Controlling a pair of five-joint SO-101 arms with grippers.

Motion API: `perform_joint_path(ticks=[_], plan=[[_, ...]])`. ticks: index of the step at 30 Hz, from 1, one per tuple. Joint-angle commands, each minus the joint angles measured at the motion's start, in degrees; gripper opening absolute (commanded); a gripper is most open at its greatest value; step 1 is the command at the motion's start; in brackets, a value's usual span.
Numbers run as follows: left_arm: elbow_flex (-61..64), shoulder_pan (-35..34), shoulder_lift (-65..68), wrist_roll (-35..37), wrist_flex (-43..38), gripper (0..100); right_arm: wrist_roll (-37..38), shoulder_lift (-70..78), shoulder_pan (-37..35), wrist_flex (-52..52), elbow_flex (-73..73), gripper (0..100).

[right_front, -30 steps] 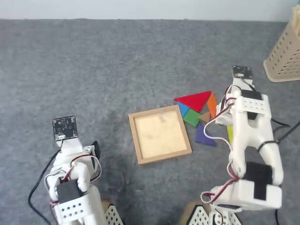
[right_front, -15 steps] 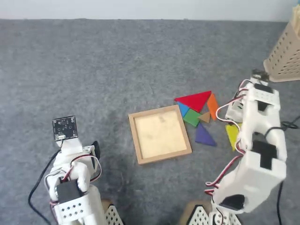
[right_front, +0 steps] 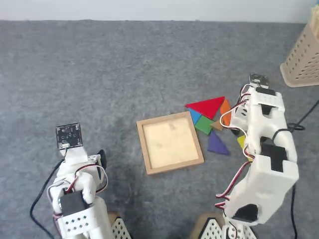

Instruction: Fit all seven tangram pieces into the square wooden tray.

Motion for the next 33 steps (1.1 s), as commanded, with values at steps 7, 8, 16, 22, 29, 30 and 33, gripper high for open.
perform_joint_path(ticks=[7,8,16,22,29,30,33], plan=[[-0.7,0.1,-0.9,-0.3,0.3,22,2.9,-1.1,-2.1,2.5,0.1,18.4],[-0.7,0.1,-0.9,-0.3,0.3,22,4.2,-1.1,-2.9,2.6,-0.7,18.5],[-0.7,0.1,-0.9,-0.3,0.3,22,8.4,-10.4,-8.7,4.0,-1.0,23.8],[-0.7,0.1,-0.9,-0.3,0.3,22,13.5,-20.3,-8.7,2.7,9.2,29.0],[-0.7,0.1,-0.9,-0.3,0.3,22,26.7,-20.6,-8.6,-1.4,17.6,34.4],[-0.7,0.1,-0.9,-0.3,0.3,22,26.6,-20.6,-8.6,-2.2,17.8,34.4],[-0.7,0.1,-0.9,-0.3,0.3,22,27.1,-20.6,-8.6,-2.9,17.8,34.4]])
